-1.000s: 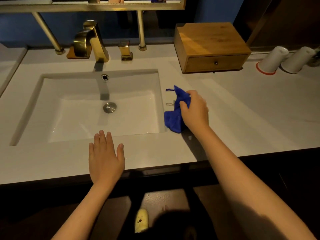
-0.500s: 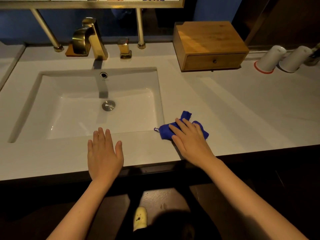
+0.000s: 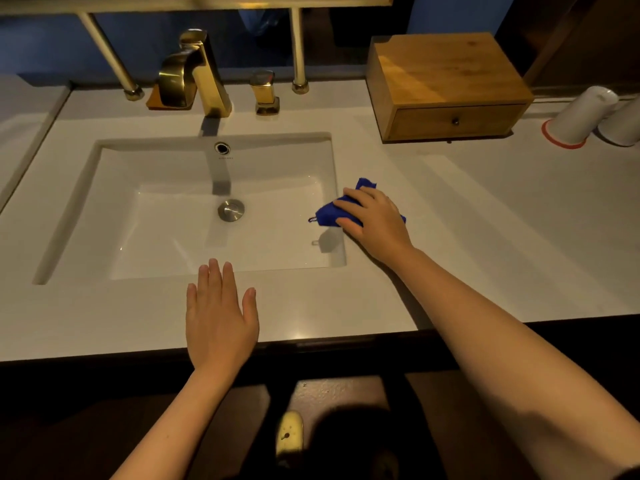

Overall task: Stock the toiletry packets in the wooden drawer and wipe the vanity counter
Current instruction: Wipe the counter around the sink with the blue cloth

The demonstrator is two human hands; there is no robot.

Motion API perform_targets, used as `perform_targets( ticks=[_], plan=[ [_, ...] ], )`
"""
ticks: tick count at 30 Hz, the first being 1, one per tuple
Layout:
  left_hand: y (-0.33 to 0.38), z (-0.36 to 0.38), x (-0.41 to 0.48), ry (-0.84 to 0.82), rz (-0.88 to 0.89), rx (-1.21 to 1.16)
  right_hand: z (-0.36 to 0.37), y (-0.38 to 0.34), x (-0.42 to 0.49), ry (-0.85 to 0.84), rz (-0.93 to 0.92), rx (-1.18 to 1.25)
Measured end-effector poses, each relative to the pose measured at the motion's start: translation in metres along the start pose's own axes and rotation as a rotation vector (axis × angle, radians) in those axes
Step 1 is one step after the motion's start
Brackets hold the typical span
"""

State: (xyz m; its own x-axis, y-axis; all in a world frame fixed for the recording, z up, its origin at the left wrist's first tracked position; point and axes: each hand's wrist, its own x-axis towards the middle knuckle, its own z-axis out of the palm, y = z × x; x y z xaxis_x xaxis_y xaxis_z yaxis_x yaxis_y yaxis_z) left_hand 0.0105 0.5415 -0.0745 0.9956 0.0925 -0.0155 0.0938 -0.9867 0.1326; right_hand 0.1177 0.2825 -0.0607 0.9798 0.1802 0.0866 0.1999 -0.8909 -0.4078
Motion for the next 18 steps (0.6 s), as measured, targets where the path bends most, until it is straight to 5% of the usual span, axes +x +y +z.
perform_targets(
  ticks=[10, 18],
  plan=[
    [0.0, 0.0, 0.0, -0.01, 0.006, 0.011, -0.002, -0.003, -0.035, -0.012, -0.067, -0.002],
    [-0.001, -0.001, 0.0, -0.015, 0.015, -0.004, 0.018, -0.051, -0.106, 0.083, 0.232, -0.089]
  ],
)
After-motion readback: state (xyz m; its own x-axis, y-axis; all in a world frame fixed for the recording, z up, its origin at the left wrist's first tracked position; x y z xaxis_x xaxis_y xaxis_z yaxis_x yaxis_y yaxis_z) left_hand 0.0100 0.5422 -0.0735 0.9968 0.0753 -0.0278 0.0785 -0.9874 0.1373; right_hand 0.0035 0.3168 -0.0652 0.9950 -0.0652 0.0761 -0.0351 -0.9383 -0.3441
